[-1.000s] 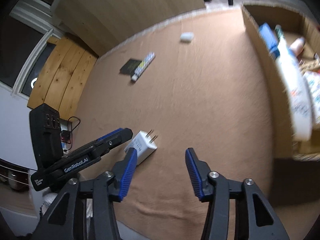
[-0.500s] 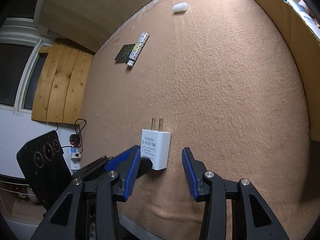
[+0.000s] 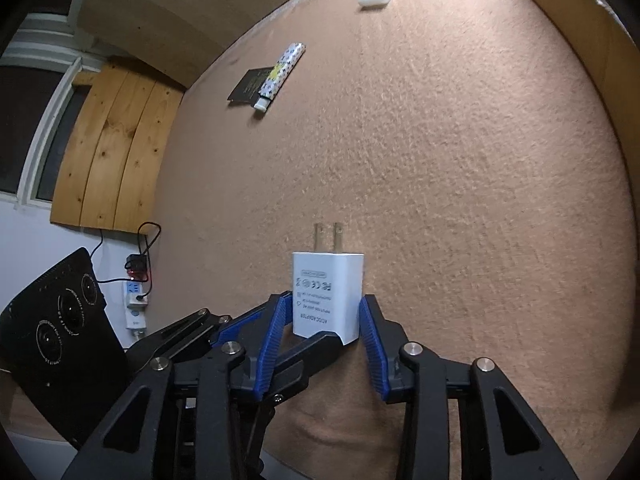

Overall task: Organize objects
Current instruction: 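Carry the white charger into the box with the right tool and release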

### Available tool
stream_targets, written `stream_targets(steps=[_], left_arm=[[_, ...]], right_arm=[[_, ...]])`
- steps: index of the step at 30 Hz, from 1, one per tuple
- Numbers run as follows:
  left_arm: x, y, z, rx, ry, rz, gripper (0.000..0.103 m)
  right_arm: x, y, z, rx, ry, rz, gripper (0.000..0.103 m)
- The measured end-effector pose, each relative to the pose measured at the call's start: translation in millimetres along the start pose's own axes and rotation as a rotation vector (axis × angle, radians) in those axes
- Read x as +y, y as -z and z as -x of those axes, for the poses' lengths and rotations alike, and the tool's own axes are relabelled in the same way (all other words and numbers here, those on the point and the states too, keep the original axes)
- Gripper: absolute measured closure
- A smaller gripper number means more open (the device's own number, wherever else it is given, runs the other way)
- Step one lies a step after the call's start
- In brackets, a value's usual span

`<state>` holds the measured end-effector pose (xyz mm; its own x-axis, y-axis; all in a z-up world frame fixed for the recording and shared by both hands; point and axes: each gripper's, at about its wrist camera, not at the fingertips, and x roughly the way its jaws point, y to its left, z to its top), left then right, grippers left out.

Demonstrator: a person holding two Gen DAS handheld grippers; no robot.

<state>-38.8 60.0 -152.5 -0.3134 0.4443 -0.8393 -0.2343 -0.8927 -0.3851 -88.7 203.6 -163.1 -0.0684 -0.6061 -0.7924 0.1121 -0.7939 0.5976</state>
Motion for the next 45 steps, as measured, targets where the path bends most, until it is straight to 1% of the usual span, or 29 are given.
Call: stream_targets(steps=[3,8,11,16,23,28,35,38,39,40,41,42,43,45], left_arm=[[-4,-1,3,-0.002,0.008,-0.006,0.066],[-24,-9,13,-0.029,0.024,-0.039,0.066],[-41,-18,18,-0.045,0.041,-0.073,0.066],[-86,-38,20,-0.073,0.08,-0.14,0.066],[-144,-68,-2,-0.074,0.147,-0.238,0.066],[-184,-83,-24,-0.06,0.19,-0.288,0.066],[-218,-89,-47,-0.043,0.221,-0.326,0.066],[-226,-91,-53,-0.04,0.222,-0.333,0.066],[-227,-92,-55,-0.041,0.216,-0.327,0.065],[-228,-93,-57,-0.039,0.21,-0.322,0.063],[-228,-94,-59,-0.032,0.195,-0.32,0.055],[-227,-95,-61,-0.029,0.185,-0.318,0.043],[-226,-95,-61,-0.027,0.174,-0.314,0.039],[-223,-94,-60,-0.034,0.164,-0.318,0.038]], right_arm=[[-1,1,11,-0.022,0.0,0.005,0.072],[-4,0,41,-0.091,0.008,0.013,0.072],[-10,0,63,-0.14,0.017,0.006,0.072],[-24,0,106,-0.234,0.057,-0.002,0.072],[-63,0,154,-0.339,0.103,-0.076,0.072],[-91,2,177,-0.383,0.124,-0.128,0.072],[-118,2,196,-0.414,0.142,-0.17,0.072],[-123,3,200,-0.43,0.132,-0.169,0.072],[-124,3,201,-0.442,0.131,-0.169,0.071],[-124,5,202,-0.459,0.152,-0.173,0.069],[-123,5,203,-0.472,0.179,-0.174,0.058],[-123,6,203,-0.486,0.203,-0.173,0.047],[-122,7,204,-0.501,0.22,-0.17,0.045],[-121,8,203,-0.503,0.226,-0.165,0.045]])
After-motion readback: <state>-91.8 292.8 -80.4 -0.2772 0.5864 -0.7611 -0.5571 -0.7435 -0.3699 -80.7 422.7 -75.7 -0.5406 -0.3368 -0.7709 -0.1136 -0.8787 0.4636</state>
